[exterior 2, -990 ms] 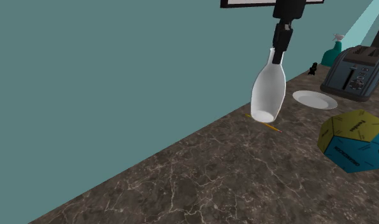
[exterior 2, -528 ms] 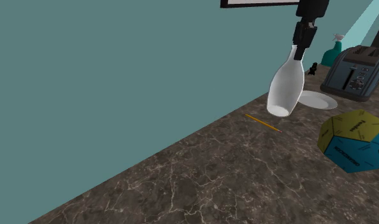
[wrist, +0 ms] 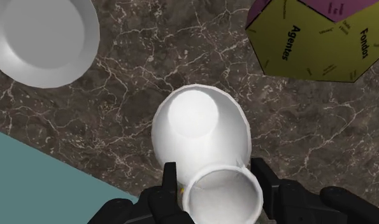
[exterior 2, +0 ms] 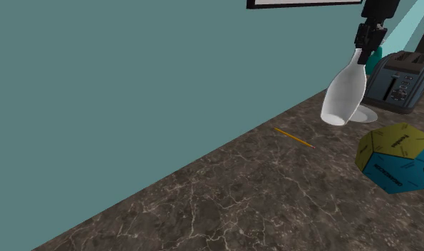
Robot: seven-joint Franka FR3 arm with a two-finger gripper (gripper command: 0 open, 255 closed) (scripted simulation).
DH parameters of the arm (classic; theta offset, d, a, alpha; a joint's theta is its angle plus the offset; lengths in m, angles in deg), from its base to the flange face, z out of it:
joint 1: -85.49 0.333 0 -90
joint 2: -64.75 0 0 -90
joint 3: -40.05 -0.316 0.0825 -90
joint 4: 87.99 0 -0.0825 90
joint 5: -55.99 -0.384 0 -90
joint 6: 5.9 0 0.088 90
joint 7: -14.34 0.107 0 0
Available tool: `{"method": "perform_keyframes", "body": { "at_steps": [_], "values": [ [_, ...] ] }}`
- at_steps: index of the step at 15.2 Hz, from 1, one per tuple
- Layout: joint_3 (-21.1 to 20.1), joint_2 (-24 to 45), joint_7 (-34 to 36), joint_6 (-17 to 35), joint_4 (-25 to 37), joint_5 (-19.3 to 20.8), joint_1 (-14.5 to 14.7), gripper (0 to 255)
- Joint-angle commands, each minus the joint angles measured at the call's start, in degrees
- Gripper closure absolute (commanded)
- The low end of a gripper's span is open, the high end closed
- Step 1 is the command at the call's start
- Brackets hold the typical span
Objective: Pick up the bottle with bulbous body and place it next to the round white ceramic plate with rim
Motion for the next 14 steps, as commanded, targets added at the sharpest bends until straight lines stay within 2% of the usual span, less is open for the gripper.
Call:
{"method": "perform_keyframes", "body": {
  "at_steps": [1, 7, 14],
  "values": [
    [1.37, 2.19, -3.65, -0.39, 1.96, -1.53, -1.85, 255],
    [4.63, 8.80, -14.21, -2.38, 8.24, -6.46, -8.75, 255],
    [4.23, 9.29, -14.65, 2.84, 3.35, -6.98, -8.67, 255]
  ]
}}
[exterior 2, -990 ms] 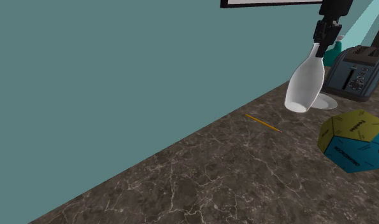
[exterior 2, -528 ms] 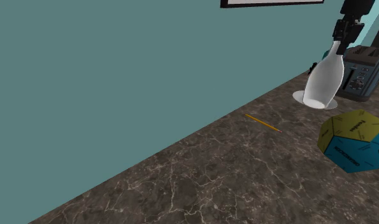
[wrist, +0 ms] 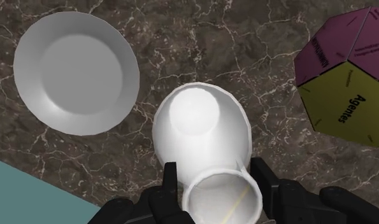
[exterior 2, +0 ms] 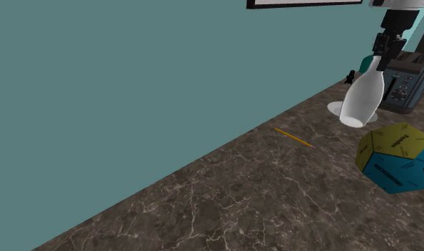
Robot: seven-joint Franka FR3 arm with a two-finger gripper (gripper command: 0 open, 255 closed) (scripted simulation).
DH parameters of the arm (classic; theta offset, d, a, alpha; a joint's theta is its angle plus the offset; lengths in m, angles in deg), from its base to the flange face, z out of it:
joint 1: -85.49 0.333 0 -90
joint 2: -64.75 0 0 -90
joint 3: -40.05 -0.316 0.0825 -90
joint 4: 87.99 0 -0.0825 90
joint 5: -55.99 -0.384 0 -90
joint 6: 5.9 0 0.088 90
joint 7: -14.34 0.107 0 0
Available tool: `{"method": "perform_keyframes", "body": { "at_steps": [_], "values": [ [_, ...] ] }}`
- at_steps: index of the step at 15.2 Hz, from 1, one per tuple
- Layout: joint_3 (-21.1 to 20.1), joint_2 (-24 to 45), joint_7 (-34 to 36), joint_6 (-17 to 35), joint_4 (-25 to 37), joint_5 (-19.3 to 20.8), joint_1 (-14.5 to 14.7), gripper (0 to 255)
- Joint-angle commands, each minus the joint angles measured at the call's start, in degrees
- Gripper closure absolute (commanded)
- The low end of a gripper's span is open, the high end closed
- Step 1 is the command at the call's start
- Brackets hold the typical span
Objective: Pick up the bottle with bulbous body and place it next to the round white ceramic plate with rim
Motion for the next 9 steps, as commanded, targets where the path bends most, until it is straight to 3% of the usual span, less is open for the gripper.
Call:
{"method": "perform_keyframes", "body": {
  "at_steps": [1, 9],
  "values": [
    [-0.07, 0.12, -0.14, 1.47, -1.35, -0.17, 0.05, 255],
    [-0.54, 1.58, -1.11, 6.67, -5.55, -1.53, -0.15, 255]
  ]
}}
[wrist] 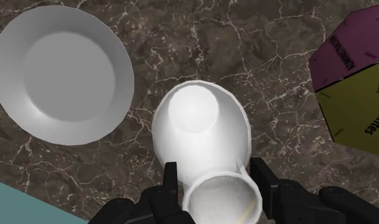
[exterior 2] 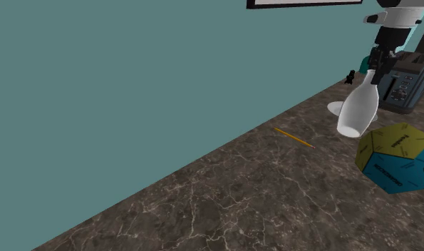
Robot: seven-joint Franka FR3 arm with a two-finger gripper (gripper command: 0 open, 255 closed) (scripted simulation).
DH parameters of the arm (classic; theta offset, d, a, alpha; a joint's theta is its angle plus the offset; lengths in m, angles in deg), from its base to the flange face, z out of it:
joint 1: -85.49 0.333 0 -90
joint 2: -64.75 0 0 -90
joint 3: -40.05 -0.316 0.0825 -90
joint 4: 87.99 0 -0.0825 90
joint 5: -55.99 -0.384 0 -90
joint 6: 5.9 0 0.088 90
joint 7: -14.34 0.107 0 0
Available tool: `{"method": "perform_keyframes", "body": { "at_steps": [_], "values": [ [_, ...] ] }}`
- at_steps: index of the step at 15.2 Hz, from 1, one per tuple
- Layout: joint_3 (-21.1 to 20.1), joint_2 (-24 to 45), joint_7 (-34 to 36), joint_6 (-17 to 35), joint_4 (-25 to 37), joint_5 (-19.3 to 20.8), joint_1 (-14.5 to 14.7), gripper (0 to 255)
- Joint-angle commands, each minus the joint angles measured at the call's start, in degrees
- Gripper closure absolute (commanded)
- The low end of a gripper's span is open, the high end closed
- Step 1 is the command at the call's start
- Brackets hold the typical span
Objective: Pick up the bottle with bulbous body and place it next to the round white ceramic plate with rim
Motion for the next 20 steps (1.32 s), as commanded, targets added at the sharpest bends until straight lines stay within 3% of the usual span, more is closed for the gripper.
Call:
{"method": "perform_keyframes", "body": {
  "at_steps": [1, 7, 8, 13, 17, 20],
  "values": [
    [-0.07, 0.21, -0.08, 0.41, -0.21, -0.19, -0.03, 255],
    [-0.07, 0.21, -0.08, 0.41, -0.20, -0.19, -0.03, 255],
    [-0.07, 0.21, -0.08, 0.41, -0.20, -0.20, -0.04, 0],
    [-0.07, 0.21, -0.08, 0.40, -0.19, -0.19, -0.04, 0],
    [0.52, -1.49, 1.02, -6.31, 5.36, 1.40, 0.14, 0],
    [0.52, -1.49, 1.02, -6.31, 5.36, 1.40, 0.14, 0]
  ]
}}
